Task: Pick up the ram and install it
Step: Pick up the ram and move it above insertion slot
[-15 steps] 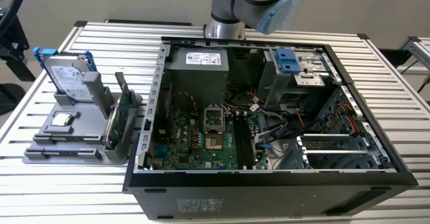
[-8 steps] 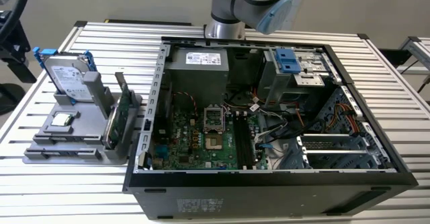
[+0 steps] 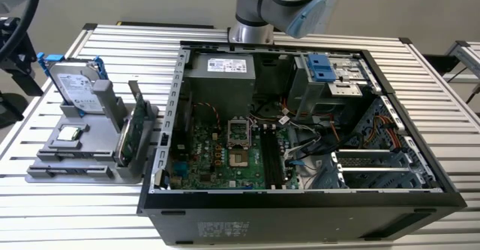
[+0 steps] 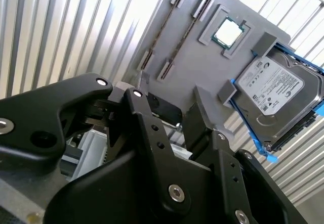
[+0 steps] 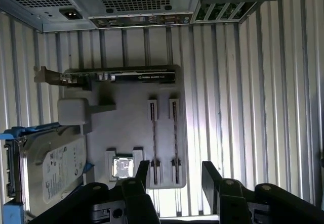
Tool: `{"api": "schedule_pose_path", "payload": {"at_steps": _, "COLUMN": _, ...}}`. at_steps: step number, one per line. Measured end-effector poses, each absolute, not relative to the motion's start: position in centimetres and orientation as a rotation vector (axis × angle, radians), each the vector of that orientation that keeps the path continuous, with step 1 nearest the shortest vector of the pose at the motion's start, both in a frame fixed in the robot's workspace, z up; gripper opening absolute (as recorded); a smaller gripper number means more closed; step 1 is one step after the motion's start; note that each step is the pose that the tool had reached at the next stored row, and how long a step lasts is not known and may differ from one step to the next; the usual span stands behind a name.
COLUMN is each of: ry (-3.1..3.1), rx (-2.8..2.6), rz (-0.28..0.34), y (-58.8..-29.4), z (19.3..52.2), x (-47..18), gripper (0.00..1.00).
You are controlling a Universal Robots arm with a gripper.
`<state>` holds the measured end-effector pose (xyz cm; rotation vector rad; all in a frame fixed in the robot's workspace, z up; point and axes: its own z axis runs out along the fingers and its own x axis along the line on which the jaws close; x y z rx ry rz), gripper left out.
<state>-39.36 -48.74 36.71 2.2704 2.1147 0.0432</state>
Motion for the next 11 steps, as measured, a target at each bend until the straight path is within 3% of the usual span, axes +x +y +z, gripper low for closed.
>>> {"api": "schedule_pose_path", "payload": {"at_steps": 11, "ry": 2.115, "rx": 2.27, "rz": 0.043, "y": -48.74, "z": 35.94, "x": -39.36, "gripper": 1.0}}
